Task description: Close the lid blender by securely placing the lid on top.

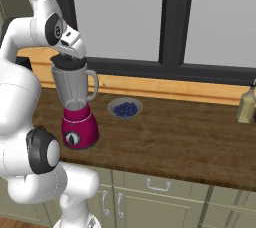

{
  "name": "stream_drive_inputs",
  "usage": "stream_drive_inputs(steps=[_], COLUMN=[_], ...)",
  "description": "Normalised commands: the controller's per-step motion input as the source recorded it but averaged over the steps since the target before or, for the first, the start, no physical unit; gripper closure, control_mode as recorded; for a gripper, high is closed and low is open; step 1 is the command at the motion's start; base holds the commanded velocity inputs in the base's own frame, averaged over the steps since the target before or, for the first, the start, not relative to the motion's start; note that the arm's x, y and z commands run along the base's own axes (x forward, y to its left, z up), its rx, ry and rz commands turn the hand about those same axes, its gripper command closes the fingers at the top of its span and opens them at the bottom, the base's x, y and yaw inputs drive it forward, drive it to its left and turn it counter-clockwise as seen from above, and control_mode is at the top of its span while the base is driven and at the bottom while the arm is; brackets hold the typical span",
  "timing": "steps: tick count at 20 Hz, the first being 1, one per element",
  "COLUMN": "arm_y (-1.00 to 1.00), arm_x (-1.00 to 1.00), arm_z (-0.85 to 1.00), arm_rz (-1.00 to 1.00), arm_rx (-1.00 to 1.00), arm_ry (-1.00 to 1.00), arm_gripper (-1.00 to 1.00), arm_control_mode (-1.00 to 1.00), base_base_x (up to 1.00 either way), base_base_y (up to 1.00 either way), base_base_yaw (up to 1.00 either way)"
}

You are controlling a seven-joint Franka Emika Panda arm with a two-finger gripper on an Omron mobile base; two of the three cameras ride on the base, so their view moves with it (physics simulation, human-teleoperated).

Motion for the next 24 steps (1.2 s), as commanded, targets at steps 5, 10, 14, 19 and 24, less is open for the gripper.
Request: stream_drive_inputs(steps=[5, 10, 14, 19, 24], arm_y=[0.03, 0.14, 0.25, 0.29, 0.22], arm_x=[0.02, 0.04, 0.03, 0.02, 0.05], arm_z=[-0.09, -0.10, -0.10, -0.09, -0.06], arm_rz=[0.00, 0.00, 0.00, 0.00, 0.00], arm_rx=[0.00, 0.00, 0.00, -0.01, 0.00], arm_ry=[0.00, 0.00, 0.00, 0.00, 0.00], arm_gripper=[1.00, 1.00, 1.00, 1.00, 1.00], arm_control_mode=[-1.00, -1.00, -1.00, -1.00, -1.00], base_base_x=[0.00, 0.00, 0.00, 0.00, 0.00], base_base_y=[0.00, 0.00, 0.00, 0.00, 0.00], base_base_yaw=[0.00, 0.00, 0.00, 0.00, 0.00])
